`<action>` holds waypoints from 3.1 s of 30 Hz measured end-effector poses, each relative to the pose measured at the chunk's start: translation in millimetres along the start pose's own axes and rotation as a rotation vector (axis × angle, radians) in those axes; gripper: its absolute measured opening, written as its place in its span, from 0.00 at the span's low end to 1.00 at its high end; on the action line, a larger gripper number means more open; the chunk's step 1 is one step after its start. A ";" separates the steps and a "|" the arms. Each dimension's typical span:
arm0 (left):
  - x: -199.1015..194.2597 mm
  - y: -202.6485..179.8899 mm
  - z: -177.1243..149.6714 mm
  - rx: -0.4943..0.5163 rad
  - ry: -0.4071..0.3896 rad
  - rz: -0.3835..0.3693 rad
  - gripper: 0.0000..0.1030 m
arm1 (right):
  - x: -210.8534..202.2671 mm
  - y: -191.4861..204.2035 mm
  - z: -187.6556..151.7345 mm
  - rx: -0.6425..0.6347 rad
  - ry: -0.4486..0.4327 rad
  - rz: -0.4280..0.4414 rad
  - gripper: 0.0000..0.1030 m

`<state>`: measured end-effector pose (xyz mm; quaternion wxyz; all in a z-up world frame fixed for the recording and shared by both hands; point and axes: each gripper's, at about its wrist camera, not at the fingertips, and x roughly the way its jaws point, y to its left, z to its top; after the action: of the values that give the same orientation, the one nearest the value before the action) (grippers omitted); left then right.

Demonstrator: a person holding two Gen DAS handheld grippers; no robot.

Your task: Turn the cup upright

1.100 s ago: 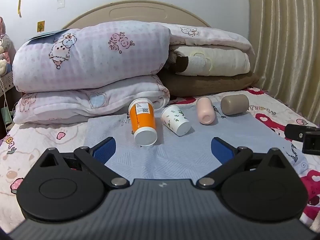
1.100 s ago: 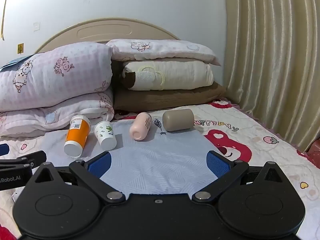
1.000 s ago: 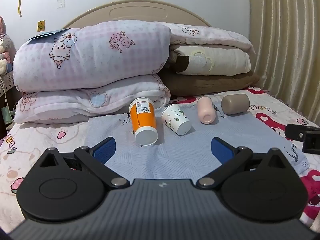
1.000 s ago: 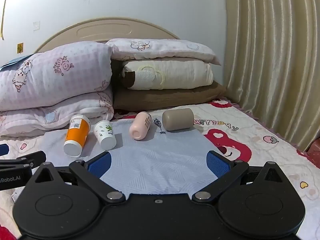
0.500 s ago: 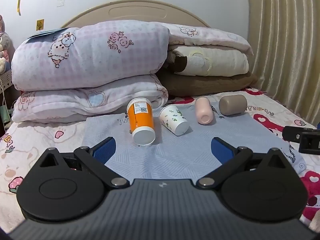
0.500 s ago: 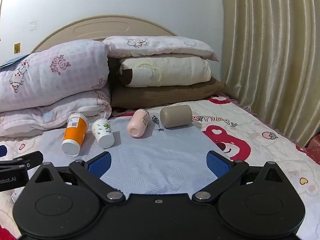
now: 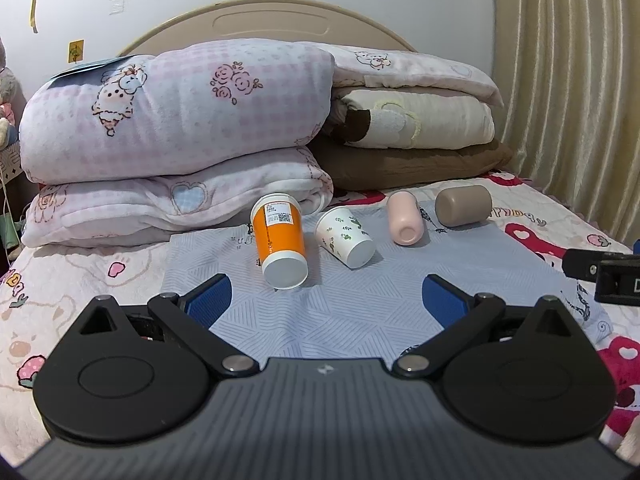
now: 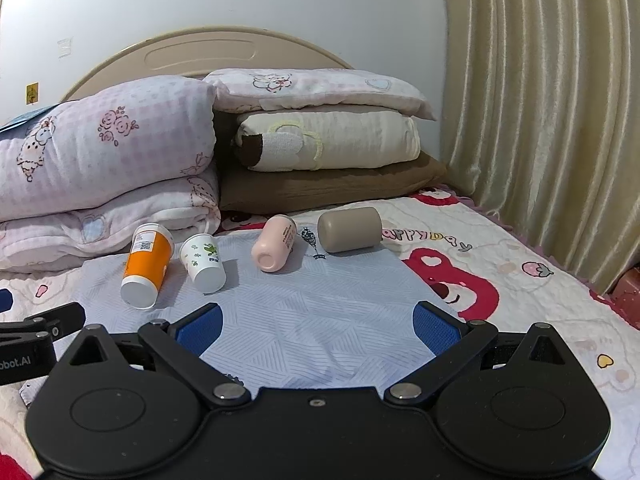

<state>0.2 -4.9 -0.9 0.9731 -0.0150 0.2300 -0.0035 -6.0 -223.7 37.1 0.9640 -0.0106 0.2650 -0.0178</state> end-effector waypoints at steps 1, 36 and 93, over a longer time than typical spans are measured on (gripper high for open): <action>0.1 0.1 0.2 0.000 0.000 0.000 1.00 | 0.1 -0.5 0.0 -0.001 0.000 0.000 1.00; -0.4 -2.6 0.5 0.001 0.002 -0.006 1.00 | -6.8 -9.3 2.2 0.006 -0.037 -0.015 1.00; 333.5 -55.8 122.6 -0.105 0.398 -0.328 0.93 | 333.2 13.2 61.3 0.141 0.126 0.367 0.95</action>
<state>353.3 -61.9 -38.8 0.8928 -0.1019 0.4114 -0.1523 312.0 -223.1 -80.8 0.9310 0.1066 0.3203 0.1390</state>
